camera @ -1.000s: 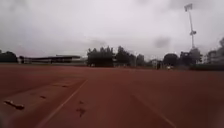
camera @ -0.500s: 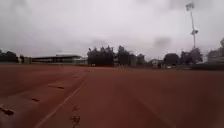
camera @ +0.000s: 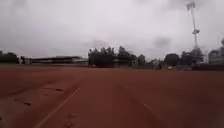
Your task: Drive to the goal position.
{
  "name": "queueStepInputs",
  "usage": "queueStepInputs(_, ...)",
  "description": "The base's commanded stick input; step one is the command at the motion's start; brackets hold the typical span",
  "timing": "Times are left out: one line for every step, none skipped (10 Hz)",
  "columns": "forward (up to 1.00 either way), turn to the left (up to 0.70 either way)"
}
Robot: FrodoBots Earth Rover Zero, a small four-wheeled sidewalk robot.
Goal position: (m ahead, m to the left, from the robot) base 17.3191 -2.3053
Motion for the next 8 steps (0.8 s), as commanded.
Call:
queueStepInputs(0.5, 0.0)
queueStepInputs(0.5, 0.0)
queueStepInputs(0.5, 0.0)
queueStepInputs(0.5, 0.0)
queueStepInputs(0.5, 0.0)
queueStepInputs(0.5, 0.0)
queueStepInputs(0.5, 0.0)
queueStepInputs(0.5, 0.0)
